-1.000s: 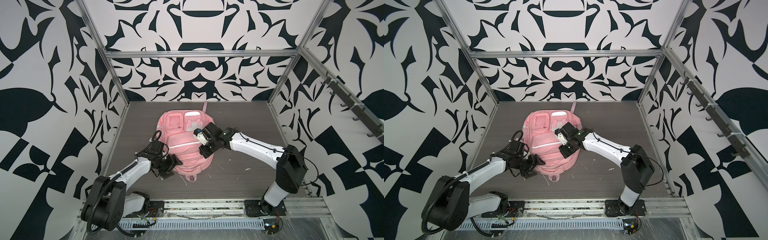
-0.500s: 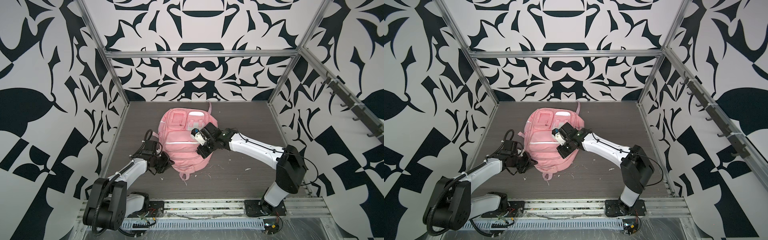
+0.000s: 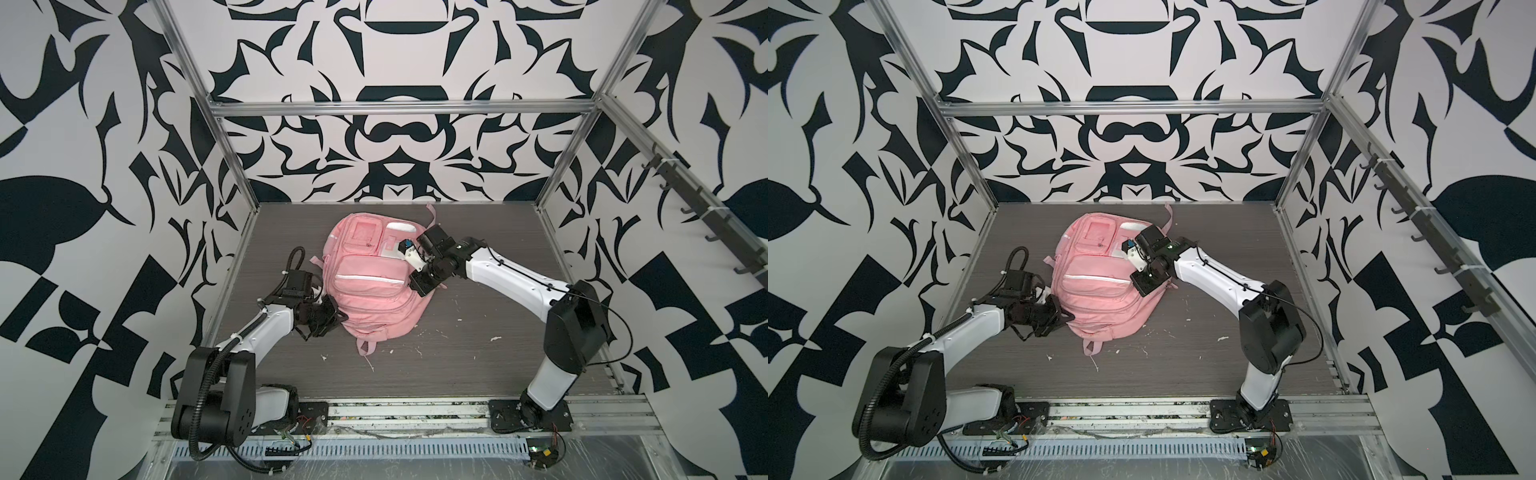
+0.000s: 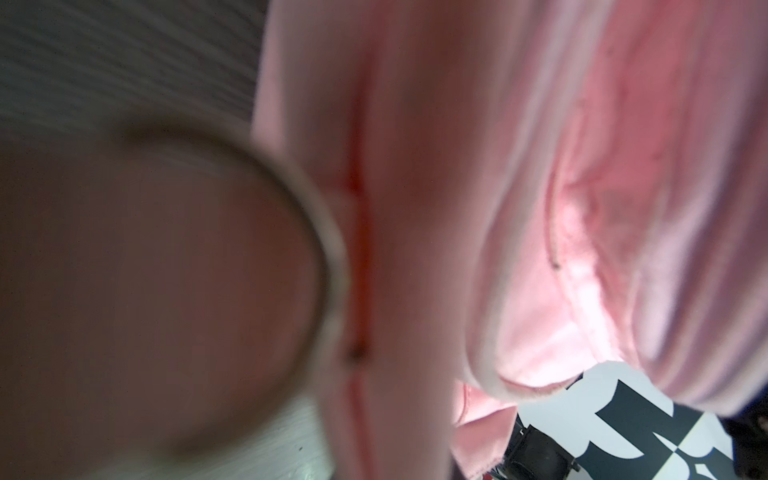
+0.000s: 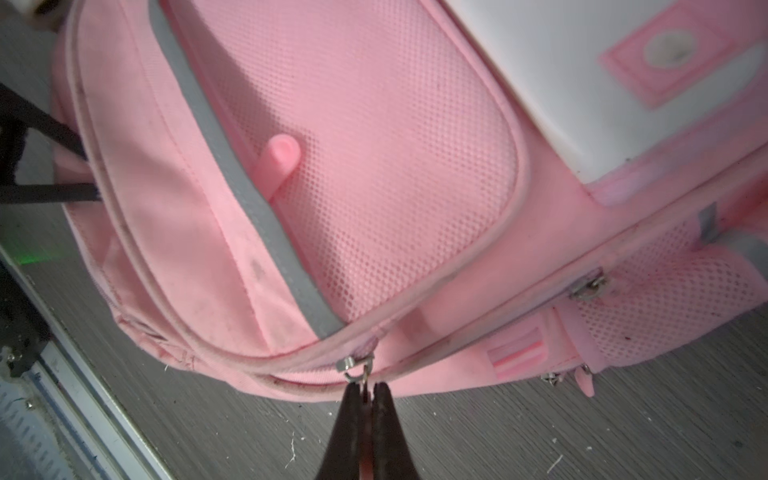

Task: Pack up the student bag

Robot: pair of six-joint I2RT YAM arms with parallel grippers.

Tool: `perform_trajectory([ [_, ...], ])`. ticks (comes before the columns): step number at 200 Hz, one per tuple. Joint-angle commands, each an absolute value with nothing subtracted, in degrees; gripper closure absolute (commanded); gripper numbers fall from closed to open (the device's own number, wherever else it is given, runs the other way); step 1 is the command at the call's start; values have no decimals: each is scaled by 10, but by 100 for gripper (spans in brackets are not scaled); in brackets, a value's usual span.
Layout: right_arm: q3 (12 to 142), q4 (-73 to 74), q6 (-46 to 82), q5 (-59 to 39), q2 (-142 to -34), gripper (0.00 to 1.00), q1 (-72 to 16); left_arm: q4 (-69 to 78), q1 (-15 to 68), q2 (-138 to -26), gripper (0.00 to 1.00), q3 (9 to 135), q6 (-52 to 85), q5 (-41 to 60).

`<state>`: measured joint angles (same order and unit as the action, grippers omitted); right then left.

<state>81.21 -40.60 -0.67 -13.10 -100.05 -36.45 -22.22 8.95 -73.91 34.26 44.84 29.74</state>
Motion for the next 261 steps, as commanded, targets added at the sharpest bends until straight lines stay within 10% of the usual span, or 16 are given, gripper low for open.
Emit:
perform_trajectory([
  [1, 851, -433, -18, -63, -1002, 100, -332, -278, 77, -743, 100, 352, 415, 256],
  [24, 856, -425, -19, -76, -1001, 100, -332, -288, 78, -755, 100, 368, 389, 271],
  [72, 805, -372, 19, -117, -922, 55, -309, -301, 115, -749, 100, 417, 367, 299],
  [130, 679, -308, 160, -198, -836, 28, -127, -292, 268, -799, 100, 523, 386, 268],
  [233, 609, -308, 193, -176, -800, 27, -10, -228, 372, -946, 100, 615, 416, 281],
  [261, 581, -310, 211, -176, -809, 27, 57, -240, 372, -916, 83, 584, 401, 278],
])
